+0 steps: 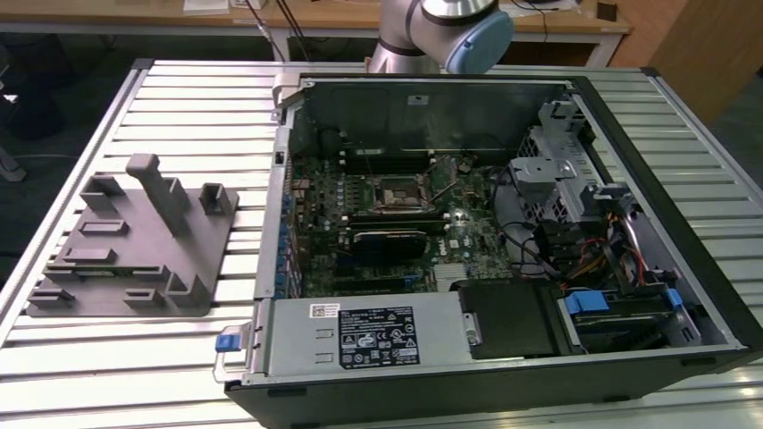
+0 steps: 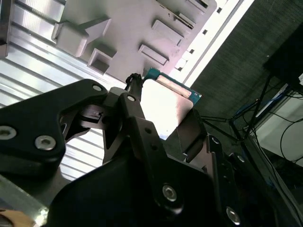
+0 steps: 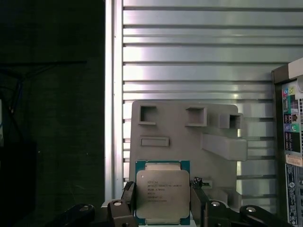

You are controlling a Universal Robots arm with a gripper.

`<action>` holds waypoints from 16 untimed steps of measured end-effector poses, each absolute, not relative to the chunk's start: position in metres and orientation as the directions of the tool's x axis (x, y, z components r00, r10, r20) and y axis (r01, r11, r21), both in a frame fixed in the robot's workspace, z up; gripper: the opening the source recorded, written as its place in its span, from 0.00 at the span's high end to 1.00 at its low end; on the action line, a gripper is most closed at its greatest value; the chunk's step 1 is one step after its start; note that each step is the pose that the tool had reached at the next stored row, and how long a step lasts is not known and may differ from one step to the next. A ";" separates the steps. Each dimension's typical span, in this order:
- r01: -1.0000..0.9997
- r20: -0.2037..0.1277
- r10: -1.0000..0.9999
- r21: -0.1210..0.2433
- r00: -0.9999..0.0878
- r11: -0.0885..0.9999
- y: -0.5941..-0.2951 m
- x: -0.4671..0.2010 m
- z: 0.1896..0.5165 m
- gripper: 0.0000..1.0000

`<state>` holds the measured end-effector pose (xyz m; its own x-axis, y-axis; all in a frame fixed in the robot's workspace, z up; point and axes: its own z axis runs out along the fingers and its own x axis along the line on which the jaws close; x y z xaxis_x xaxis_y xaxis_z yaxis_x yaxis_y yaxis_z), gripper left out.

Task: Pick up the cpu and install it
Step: 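Pick up the cpu and move it towards the insertion slot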

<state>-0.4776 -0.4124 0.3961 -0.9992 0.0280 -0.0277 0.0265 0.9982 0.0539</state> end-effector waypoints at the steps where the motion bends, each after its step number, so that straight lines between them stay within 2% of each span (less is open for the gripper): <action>1: 0.027 -0.028 0.028 0.054 -0.999 0.998 -0.412 -0.478 0.396 0.45; 16: 0.027 -0.027 0.028 0.054 -0.999 0.998 -0.412 -0.457 0.396 0.45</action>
<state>-0.4566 -0.4123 0.3963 -0.9992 0.0281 -0.0275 0.0266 0.9982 0.0537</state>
